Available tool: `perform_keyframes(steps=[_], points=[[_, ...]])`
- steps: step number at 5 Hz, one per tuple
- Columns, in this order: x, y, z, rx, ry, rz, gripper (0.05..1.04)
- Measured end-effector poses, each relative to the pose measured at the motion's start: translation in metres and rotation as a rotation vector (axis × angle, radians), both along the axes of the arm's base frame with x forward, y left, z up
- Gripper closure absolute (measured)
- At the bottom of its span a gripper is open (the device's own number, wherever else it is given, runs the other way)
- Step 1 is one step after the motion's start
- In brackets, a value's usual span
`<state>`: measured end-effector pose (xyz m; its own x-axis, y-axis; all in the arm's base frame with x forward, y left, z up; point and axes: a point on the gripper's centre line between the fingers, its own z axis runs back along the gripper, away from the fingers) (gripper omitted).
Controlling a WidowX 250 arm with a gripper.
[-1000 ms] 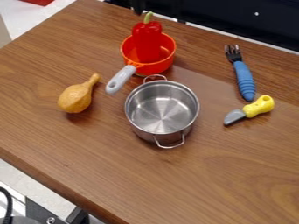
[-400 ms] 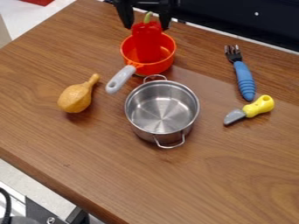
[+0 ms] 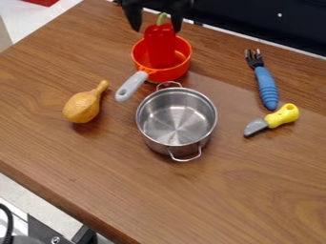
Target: Remove the red object in the red pot and put to the upper left side of the table
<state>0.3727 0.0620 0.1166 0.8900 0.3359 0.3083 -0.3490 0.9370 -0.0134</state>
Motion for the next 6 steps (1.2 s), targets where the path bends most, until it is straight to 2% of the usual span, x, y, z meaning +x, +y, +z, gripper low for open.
perform_keyframes(steps=[1,5,6], points=[[0.001,-0.002,-0.003,0.038,-0.006,0.009,0.087],[0.003,0.000,-0.019,0.075,0.005,0.028,0.087],[0.005,0.000,-0.020,0.085,-0.002,0.028,0.133]])
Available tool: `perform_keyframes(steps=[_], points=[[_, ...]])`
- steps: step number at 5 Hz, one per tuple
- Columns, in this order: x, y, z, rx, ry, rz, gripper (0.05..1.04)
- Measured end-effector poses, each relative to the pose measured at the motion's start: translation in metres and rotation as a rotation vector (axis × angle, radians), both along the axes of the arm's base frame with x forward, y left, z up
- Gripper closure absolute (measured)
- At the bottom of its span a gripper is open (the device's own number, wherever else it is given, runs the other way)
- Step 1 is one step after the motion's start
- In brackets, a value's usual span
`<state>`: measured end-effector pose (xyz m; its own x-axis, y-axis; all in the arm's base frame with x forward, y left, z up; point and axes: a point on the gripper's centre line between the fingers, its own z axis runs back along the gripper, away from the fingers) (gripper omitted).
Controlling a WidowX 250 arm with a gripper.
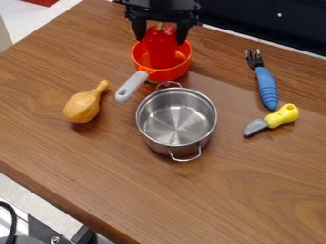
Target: Remove the red object in the red pot and put to the upper left side of the table
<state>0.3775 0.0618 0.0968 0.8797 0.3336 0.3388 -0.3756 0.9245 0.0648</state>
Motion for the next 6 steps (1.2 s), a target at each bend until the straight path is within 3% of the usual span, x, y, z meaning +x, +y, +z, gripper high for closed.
perform_keyframes(steps=[1,2,4,6], points=[[0.001,-0.001,-0.001,0.013,-0.001,-0.009,0.220],[0.003,-0.005,-0.004,-0.009,0.078,-0.060,0.220],[0.006,0.000,0.009,-0.082,0.174,-0.039,0.220],[0.004,0.005,0.025,-0.178,0.189,0.020,0.220]])
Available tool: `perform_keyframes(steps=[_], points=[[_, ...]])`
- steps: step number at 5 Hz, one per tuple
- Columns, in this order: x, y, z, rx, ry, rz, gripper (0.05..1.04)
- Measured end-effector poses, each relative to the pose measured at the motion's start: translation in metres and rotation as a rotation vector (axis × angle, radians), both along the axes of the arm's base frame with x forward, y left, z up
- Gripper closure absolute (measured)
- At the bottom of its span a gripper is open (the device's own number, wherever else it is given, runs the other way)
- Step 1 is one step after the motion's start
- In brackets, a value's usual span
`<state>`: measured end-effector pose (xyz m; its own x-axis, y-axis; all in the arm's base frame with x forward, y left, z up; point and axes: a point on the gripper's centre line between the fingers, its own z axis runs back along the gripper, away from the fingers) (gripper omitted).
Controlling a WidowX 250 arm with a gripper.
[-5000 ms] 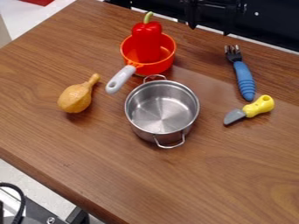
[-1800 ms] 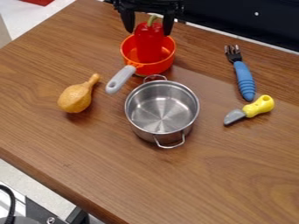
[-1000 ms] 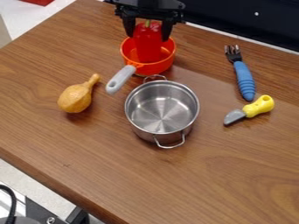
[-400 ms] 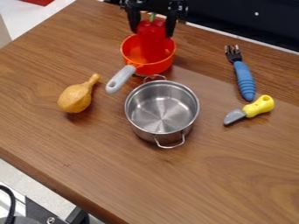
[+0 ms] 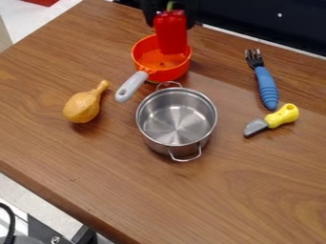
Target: Remove the red object in the red pot and put to the upper left side of the table
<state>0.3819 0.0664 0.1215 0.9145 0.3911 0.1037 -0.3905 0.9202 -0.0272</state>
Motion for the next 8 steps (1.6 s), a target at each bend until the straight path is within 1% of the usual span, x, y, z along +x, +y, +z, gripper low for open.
perform_keyframes(steps=[1,2,3,4,5,6,7,8], points=[[-0.008,0.012,0.009,-0.031,0.024,-0.015,0.220],[-0.013,0.039,0.026,0.002,-0.058,-0.043,0.220],[-0.017,0.070,0.036,-0.012,-0.106,-0.032,0.220],[-0.017,0.093,0.041,-0.008,-0.128,-0.033,0.220],[-0.019,0.100,0.014,0.038,-0.149,-0.080,0.220],[-0.024,0.099,-0.001,0.051,-0.137,-0.172,0.220],[-0.032,0.106,-0.013,0.081,-0.108,-0.197,0.220],[-0.042,0.103,-0.028,0.058,-0.086,-0.231,0.220]])
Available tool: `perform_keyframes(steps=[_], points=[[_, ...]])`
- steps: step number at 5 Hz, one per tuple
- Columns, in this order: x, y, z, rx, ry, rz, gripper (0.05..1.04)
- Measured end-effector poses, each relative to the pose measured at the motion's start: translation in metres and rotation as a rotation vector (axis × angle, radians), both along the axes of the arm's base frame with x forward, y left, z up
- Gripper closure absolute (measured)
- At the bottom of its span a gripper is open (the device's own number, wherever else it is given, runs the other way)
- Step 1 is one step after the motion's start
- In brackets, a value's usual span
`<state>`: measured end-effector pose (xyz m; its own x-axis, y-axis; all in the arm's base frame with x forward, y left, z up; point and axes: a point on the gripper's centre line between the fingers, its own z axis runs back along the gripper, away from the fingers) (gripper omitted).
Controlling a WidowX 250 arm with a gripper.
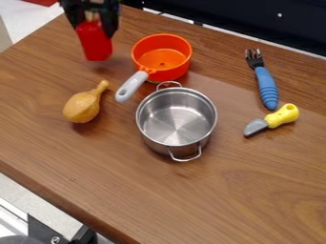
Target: Remove the red object in the red pot and put to the upper left side of the table
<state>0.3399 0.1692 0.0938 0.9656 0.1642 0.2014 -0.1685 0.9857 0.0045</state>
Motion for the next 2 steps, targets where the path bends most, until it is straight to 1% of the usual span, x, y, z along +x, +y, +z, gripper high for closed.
perform_keyframes(steps=[1,2], points=[[-0.0069,-0.0028,-0.0047,0.022,-0.035,0.008,0.220],[-0.0060,-0.0081,-0.0048,0.018,-0.045,0.000,0.220]])
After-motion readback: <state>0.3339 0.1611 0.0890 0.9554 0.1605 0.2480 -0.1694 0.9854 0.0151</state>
